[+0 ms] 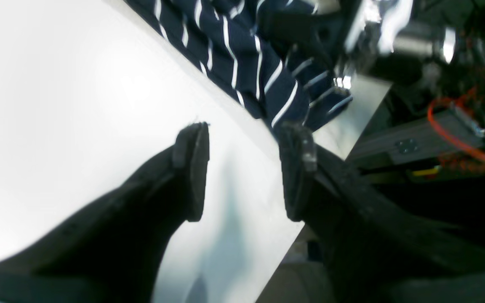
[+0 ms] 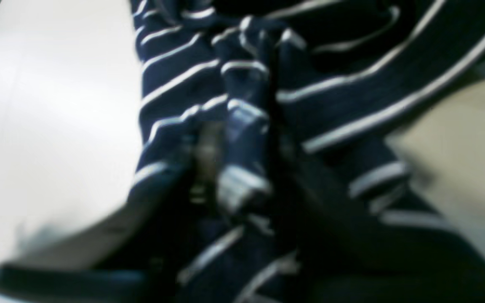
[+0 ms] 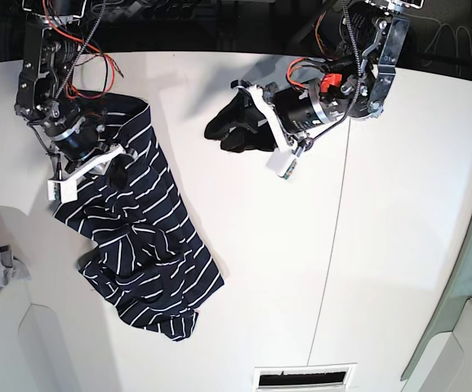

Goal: Layout the t-shirt on the table in an organized manner, then fold the t-shirt properly
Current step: 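Carry the left gripper's fabric over toward the right gripper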

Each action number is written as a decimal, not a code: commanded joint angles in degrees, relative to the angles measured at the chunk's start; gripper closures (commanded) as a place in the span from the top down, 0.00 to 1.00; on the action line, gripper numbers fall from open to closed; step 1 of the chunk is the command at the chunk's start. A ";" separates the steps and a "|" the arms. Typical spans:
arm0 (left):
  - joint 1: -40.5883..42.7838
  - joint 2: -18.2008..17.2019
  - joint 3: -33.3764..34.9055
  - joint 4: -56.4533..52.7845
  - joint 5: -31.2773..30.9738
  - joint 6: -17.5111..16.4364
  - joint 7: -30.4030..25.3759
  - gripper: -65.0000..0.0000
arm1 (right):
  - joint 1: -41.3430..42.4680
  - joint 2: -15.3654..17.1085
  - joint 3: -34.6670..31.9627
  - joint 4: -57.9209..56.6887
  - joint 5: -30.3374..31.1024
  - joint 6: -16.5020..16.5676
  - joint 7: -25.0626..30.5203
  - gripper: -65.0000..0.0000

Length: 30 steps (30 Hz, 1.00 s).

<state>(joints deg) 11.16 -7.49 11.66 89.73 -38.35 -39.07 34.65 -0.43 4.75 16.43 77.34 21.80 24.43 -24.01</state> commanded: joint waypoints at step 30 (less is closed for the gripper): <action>1.92 9.86 12.44 -3.50 12.92 12.48 -7.06 0.60 | 9.57 -1.11 -5.05 3.32 5.20 7.32 3.06 0.00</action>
<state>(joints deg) 13.65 1.93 24.12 85.36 -24.51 -26.39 28.91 7.94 3.44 11.46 79.57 25.91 30.92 -22.35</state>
